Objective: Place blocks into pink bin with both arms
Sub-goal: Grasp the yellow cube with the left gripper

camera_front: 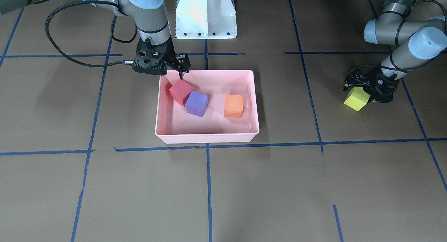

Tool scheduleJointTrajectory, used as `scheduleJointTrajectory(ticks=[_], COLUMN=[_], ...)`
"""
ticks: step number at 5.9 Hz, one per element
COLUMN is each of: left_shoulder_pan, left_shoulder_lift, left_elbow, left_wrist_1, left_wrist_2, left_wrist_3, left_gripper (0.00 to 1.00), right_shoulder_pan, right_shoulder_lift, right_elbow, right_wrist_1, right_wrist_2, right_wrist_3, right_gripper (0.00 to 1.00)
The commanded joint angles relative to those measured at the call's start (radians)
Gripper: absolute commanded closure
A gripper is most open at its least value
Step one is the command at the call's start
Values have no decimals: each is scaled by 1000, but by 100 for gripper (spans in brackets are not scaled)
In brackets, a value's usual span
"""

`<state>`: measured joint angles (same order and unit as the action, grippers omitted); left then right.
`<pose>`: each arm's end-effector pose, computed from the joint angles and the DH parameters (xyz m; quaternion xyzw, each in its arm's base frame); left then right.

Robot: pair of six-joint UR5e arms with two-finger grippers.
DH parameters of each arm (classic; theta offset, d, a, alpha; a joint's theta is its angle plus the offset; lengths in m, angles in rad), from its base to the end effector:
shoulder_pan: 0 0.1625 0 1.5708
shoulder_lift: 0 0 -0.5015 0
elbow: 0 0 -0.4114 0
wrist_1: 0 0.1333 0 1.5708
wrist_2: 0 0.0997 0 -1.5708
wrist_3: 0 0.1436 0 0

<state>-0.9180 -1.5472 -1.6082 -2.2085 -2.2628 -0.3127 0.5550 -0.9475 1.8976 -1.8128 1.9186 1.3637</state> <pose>0.2985 -0.4589 0.6856 0.1175 0.4243 0.2578 0.8600 -0.5467 -0.4382 0.2727 -0.0237 -0.3773 0.1008 0.9203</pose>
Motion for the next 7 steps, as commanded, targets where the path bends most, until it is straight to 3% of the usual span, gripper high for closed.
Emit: scheduleJointTrajectory(ticks=[1,2,4,6,7], left_shoulder_pan=[7,5,-21,-27,-21], left_shoulder_lift=[-4,-10,-17,-170,-292], left_elbow=[4,-7,-135,-237,-242], left_wrist_1=[4,9,74,220,336], left_wrist_2=[-10,-9,-3,2,5], left_wrist_3=[-23,-29,-52,-321,-424], left_gripper=[33,61,61,61,61], right_shoulder_pan=[0,0,12,78,142], right_shoulder_lift=[-4,-7,-5,-16,-57], right_elbow=[1,6,12,14,14], right_wrist_1=[1,1,1,1,3], right_wrist_2=[-1,-3,-3,16,80], right_wrist_3=[-17,-26,-63,-196,-301], right_gripper=[0,0,0,0,0])
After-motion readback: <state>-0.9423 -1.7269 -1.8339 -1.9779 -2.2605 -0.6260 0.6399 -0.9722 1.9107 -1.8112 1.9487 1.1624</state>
